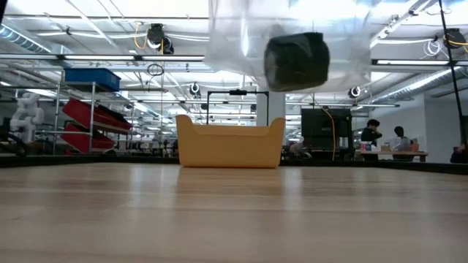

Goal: Roll bandage
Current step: Put the red bandage into the transparent zip bag

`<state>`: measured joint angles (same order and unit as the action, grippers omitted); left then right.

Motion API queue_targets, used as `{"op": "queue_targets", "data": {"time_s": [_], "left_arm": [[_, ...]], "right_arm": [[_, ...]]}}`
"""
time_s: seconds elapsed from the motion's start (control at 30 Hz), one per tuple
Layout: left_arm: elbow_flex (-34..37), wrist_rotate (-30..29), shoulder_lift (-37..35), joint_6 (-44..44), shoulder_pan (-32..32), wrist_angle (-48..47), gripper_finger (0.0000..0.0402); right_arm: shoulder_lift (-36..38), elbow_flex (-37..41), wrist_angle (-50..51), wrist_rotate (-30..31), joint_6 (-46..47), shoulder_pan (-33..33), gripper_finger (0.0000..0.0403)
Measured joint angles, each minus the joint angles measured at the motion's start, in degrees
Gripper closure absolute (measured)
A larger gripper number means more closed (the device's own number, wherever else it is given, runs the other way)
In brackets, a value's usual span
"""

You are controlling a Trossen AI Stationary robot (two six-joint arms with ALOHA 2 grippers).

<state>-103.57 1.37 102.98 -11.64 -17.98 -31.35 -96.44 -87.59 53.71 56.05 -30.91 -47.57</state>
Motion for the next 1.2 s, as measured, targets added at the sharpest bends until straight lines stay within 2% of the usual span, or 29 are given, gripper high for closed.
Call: {"op": "queue_targets", "data": {"time_s": [0.5,0.63,0.73,1.0,1.1,1.2], "left_arm": [[0.0,1.2,0.0,-0.1,0.0,-0.8,0.0401],[0.0,1.4,0.0,-0.1,0.0,-0.8,0.0401],[0.0,1.4,0.0,-0.1,0.0,-0.8,0.0401],[0.0,1.5,0.0,-0.2,0.0,-0.9,0.0401],[0.0,1.5,0.0,-0.3,0.0,-0.9,0.0401],[0.0,1.5,0.0,-0.3,0.0,-0.9,0.0401]], "right_arm": [[0.0,0.0,0.0,2.6,-0.4,0.0,0.0391],[0.0,0.0,0.0,2.5,-0.4,0.0,0.0395],[0.0,0.0,0.3,2.5,-0.4,-0.5,0.0373],[0.0,0.0,2.3,4.5,1.2,-1.3,0.0255],[0.0,0.0,3.6,4.3,1.3,-0.9,0.0244],[0.0,0.0,4.2,3.5,1.3,-0.4,0.0256]]}}
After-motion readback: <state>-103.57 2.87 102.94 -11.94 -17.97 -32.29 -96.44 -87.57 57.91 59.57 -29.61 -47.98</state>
